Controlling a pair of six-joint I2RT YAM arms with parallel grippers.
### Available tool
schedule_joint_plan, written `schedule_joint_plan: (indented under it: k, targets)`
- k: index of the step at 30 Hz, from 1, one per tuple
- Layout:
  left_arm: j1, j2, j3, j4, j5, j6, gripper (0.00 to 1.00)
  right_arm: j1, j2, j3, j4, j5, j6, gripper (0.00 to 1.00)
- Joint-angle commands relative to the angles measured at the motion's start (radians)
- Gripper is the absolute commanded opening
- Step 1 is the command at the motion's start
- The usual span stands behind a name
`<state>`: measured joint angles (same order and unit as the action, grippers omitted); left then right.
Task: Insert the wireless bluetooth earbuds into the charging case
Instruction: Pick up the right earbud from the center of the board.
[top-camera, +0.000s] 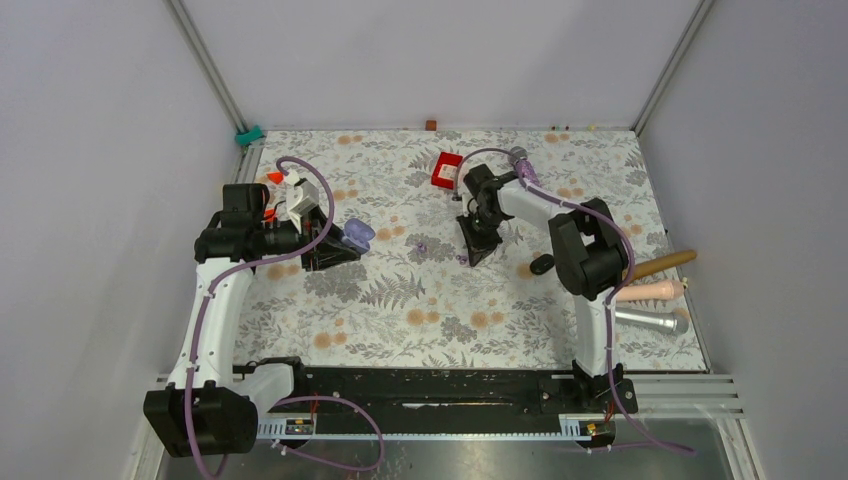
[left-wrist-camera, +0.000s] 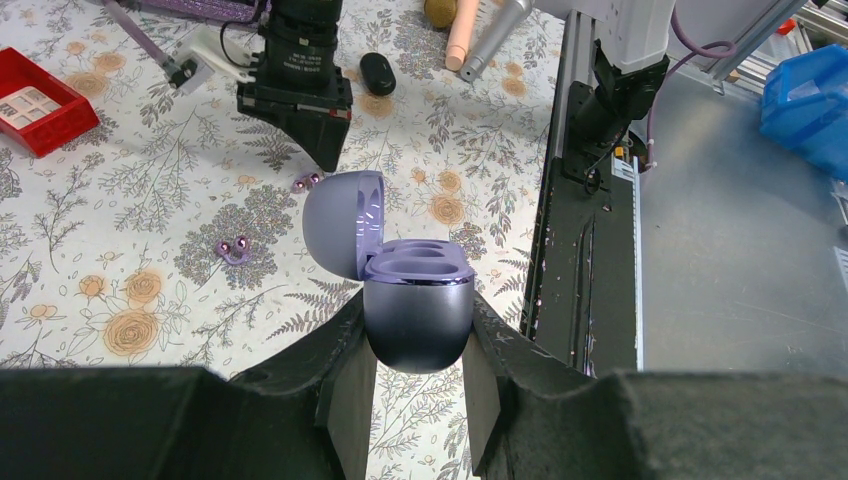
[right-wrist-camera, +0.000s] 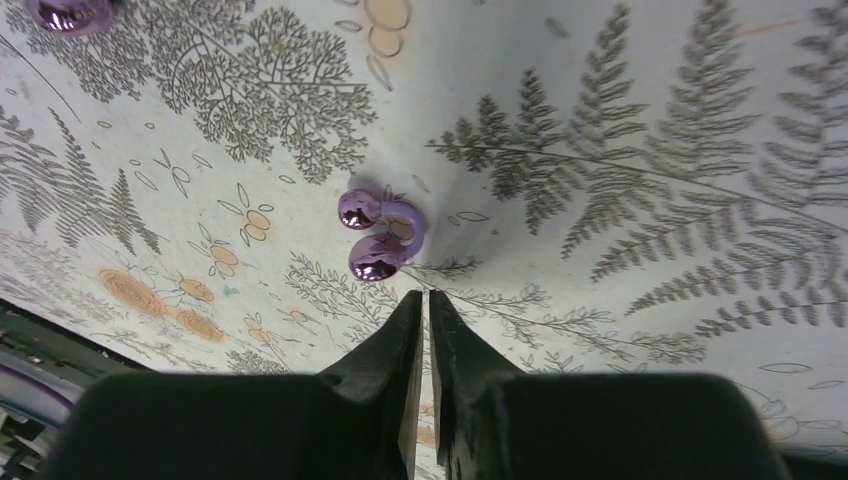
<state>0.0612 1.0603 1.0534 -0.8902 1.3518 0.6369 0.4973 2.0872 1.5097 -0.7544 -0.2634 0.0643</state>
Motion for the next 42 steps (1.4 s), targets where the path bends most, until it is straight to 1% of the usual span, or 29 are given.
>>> schedule_joint_plan:
  k: [1, 3, 8, 12, 18, 24, 42]
  targets:
    - [0.009, -0.014, 0.001, 0.013, 0.056, 0.033, 0.00, -0.062, 0.007, 0.069, -0.030, -0.087, -0.005, 0.15]
    - [0.008, -0.012, 0.000, 0.014, 0.056, 0.034, 0.00, -0.081, 0.032, 0.095, -0.031, -0.121, 0.006, 0.17]
    - [0.008, -0.010, 0.000, 0.014, 0.057, 0.034, 0.00, -0.082, 0.075, 0.150, -0.031, -0.123, 0.007, 0.23]
    - [0.008, -0.009, -0.001, 0.013, 0.056, 0.036, 0.00, -0.080, 0.091, 0.155, -0.030, -0.119, 0.015, 0.25]
    - [0.008, -0.012, -0.002, 0.013, 0.058, 0.036, 0.00, -0.078, 0.106, 0.144, -0.028, -0.128, 0.022, 0.26]
    - [0.009, -0.012, -0.003, 0.014, 0.059, 0.038, 0.00, -0.074, 0.114, 0.140, -0.028, -0.182, 0.027, 0.27]
    - [0.010, -0.015, -0.004, 0.014, 0.059, 0.041, 0.00, -0.071, 0.112, 0.108, -0.023, -0.244, 0.028, 0.30]
